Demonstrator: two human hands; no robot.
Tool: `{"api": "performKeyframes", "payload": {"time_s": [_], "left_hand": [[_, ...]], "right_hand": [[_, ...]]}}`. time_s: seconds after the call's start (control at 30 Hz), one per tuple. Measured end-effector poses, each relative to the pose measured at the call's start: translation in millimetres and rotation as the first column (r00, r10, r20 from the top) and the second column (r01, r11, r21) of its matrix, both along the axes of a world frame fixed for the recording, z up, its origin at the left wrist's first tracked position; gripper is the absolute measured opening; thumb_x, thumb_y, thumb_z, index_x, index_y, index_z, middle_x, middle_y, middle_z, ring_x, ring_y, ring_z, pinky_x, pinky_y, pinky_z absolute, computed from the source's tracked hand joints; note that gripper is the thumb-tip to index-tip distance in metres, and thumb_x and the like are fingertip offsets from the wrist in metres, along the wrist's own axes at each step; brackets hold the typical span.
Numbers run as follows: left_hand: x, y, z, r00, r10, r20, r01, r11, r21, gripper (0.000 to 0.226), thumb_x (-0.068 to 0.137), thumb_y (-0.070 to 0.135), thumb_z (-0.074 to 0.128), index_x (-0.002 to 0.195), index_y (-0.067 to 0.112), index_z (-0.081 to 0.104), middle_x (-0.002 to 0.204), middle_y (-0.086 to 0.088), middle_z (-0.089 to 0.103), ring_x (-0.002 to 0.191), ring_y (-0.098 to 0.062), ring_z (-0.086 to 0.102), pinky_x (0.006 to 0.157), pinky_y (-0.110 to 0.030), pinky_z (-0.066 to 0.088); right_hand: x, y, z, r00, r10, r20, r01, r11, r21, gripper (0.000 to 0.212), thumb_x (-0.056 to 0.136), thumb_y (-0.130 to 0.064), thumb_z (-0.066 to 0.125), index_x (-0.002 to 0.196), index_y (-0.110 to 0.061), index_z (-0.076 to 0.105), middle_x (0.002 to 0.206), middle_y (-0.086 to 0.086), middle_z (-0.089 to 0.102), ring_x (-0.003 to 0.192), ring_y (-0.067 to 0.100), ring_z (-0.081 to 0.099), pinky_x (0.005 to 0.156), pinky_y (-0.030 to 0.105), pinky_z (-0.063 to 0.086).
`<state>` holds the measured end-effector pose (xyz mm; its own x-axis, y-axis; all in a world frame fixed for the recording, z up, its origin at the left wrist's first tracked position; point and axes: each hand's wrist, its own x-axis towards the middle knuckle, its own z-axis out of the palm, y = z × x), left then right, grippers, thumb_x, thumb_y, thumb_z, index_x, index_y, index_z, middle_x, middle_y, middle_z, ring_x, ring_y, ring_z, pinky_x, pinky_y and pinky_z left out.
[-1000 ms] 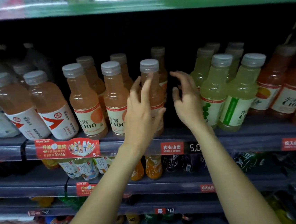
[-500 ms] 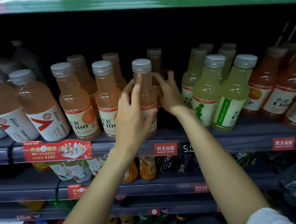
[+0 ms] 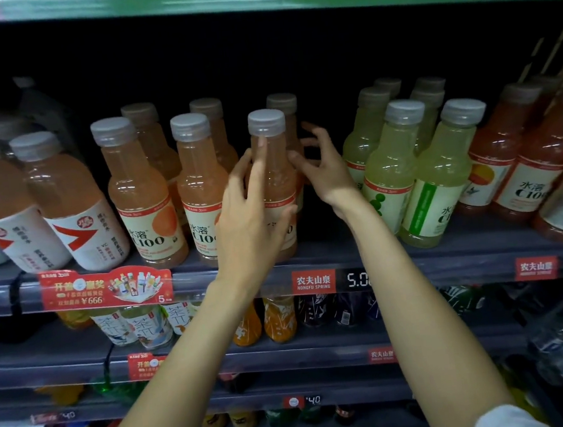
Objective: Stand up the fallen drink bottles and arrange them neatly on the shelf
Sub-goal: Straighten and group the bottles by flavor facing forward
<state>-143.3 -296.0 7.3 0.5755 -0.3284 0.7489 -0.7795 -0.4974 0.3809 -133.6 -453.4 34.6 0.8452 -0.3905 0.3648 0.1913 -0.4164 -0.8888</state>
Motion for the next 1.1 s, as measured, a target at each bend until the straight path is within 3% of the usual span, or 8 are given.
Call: {"api": "performKeyframes", "payload": {"time_s": [0.13, 0.3, 0.43, 0.73, 0.93, 1.03, 1.1], "left_hand": [[-0.4, 1.3, 0.6, 1.0, 0.007, 0.003, -0.007, 1.0, 0.01, 0.094, 0.083, 0.03, 0.074, 0.152, 0.028, 0.011, 0.144, -0.01, 0.04, 0.106, -0.033, 0.058, 0.069, -0.027, 0.046], [0.1, 1.2, 1.1, 1.0, 0.01, 0.006, -0.01, 1.0, 0.015, 0.092, 0.083, 0.031, 0.073, 0.152, 0.028, 0.012, 0.144, -0.009, 0.039, 0.108, -0.032, 0.058, 0.067, -0.026, 0.046], [0.8, 1.3, -0.5, 1.0, 0.009, 0.01, -0.009, 1.0, 0.01, 0.091, 0.082, 0.029, 0.074, 0.152, 0.023, 0.015, 0.144, -0.011, 0.039, 0.117, -0.031, 0.054, 0.073, -0.033, 0.052], [-1.1, 2.5, 0.6, 1.0, -0.006, 0.018, 0.005, 1.0, 0.017, 0.091, 0.082, 0.028, 0.073, 0.151, 0.024, 0.014, 0.146, -0.011, 0.038, 0.112, -0.031, 0.057, 0.071, -0.028, 0.05], [-0.3, 5.9, 0.1, 0.998, -0.062, 0.003, 0.062, 0.998, 0.026, 0.089, 0.085, 0.022, 0.069, 0.153, 0.018, 0.013, 0.15, -0.012, 0.034, 0.108, -0.03, 0.059, 0.074, -0.02, 0.043], [-0.1, 7.2, -1.6, 0.995, -0.098, -0.017, 0.098, 0.995, -0.009, 0.086, 0.085, 0.016, 0.068, 0.152, 0.018, 0.015, 0.152, -0.013, 0.031, 0.127, -0.028, 0.047, 0.088, -0.021, 0.042], [-3.7, 7.8, -3.2, 0.992, -0.127, -0.027, 0.124, 0.989, -0.077, 0.079, 0.085, 0.01, 0.067, 0.15, 0.016, 0.022, 0.152, -0.015, 0.029, 0.137, -0.025, 0.033, 0.106, -0.02, 0.03]], "right_hand": [[2.9, -1.7, -3.0, 0.998, 0.056, -0.006, -0.056, 0.998, -0.017, 0.043, 0.095, -0.024, 0.055, 0.136, -0.016, 0.043, 0.137, 0.01, 0.045, 0.112, 0.025, 0.056, 0.093, 0.043, 0.051], [2.3, 2.2, -4.8, 0.995, 0.098, 0.026, -0.098, 0.995, -0.019, 0.04, 0.096, -0.021, 0.052, 0.135, -0.017, 0.045, 0.138, 0.01, 0.045, 0.118, 0.026, 0.053, 0.096, 0.043, 0.049], [-0.9, 7.9, -3.5, 0.992, 0.124, 0.026, -0.125, 0.991, 0.042, 0.039, 0.097, -0.015, 0.051, 0.135, -0.018, 0.046, 0.139, 0.006, 0.047, 0.114, 0.02, 0.055, 0.092, 0.032, 0.051], [-6.0, 11.2, -1.1, 0.992, 0.124, 0.009, -0.124, 0.984, 0.126, 0.037, 0.096, -0.019, 0.053, 0.133, -0.023, 0.048, 0.138, 0.004, 0.049, 0.119, 0.024, 0.054, 0.099, 0.047, 0.047], [-8.8, 12.4, -1.0, 0.995, 0.099, -0.008, -0.095, 0.972, 0.216, 0.034, 0.098, -0.018, 0.049, 0.131, -0.018, 0.05, 0.134, 0.003, 0.053, 0.122, 0.018, 0.052, 0.102, 0.047, 0.044], [-22.5, 19.1, -3.3, 0.998, 0.052, 0.026, -0.056, 0.979, 0.196, 0.035, 0.099, -0.017, 0.045, 0.134, -0.016, 0.049, 0.135, 0.002, 0.053, 0.123, 0.013, 0.051, 0.106, 0.042, 0.042], [-39.5, 26.9, -3.8, 0.998, -0.031, 0.063, 0.024, 0.992, 0.123, 0.034, 0.098, -0.014, 0.047, 0.131, -0.017, 0.05, 0.132, -0.003, 0.054, 0.119, 0.003, 0.051, 0.105, 0.032, 0.042]]}}
